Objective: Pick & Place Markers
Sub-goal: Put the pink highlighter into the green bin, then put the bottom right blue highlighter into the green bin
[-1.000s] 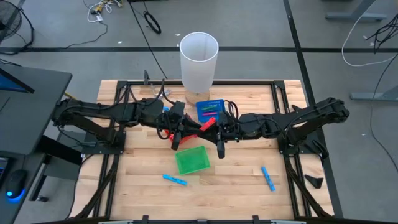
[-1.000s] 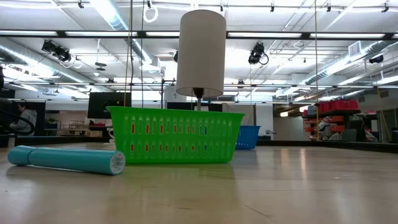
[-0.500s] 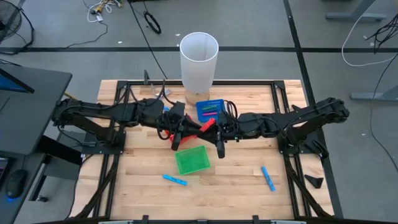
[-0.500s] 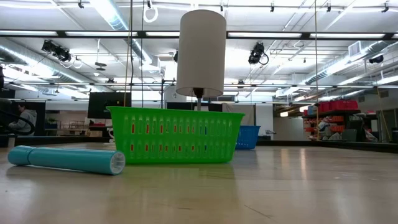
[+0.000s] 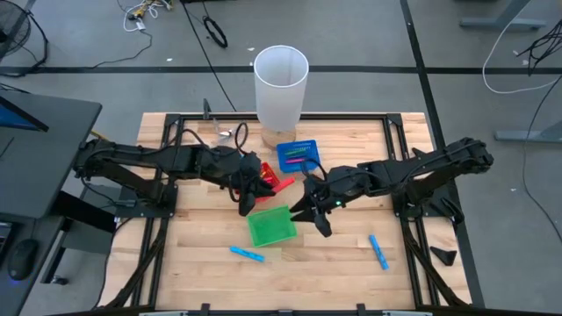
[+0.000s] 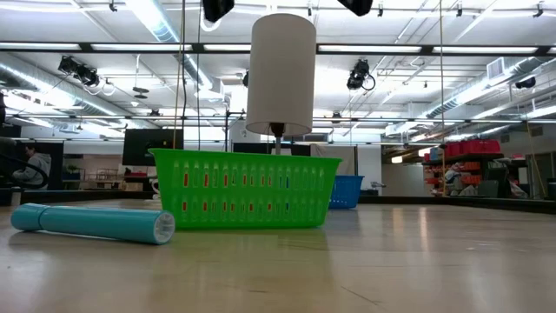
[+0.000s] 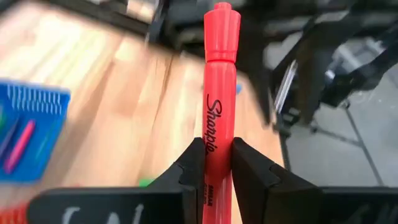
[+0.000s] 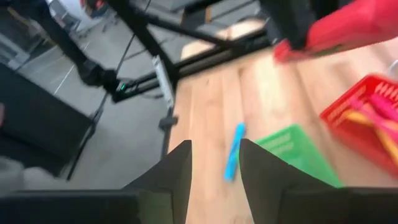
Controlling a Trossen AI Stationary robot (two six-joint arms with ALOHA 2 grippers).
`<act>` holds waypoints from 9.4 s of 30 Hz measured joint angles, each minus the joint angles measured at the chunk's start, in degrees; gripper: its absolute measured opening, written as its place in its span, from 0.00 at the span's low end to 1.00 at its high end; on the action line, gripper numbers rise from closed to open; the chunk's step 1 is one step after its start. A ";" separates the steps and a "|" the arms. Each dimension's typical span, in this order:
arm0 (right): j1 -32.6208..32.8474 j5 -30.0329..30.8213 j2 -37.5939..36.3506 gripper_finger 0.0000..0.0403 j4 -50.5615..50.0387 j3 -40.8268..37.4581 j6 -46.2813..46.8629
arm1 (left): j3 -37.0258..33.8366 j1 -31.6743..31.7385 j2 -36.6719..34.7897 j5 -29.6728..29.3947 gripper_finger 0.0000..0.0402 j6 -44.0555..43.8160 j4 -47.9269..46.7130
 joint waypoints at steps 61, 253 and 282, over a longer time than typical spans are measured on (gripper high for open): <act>0.00 -6.15 -12.68 0.32 -3.38 -0.02 -2.73 | -0.02 -7.37 25.46 2.54 0.33 -6.73 -10.49; 1.00 13.52 3.48 0.11 4.67 4.41 -10.82 | -21.58 -9.62 -8.22 -15.20 0.42 4.34 41.49; -0.46 11.63 7.69 0.10 3.03 11.23 -12.00 | -19.96 -9.68 -5.51 -12.29 0.18 3.09 44.75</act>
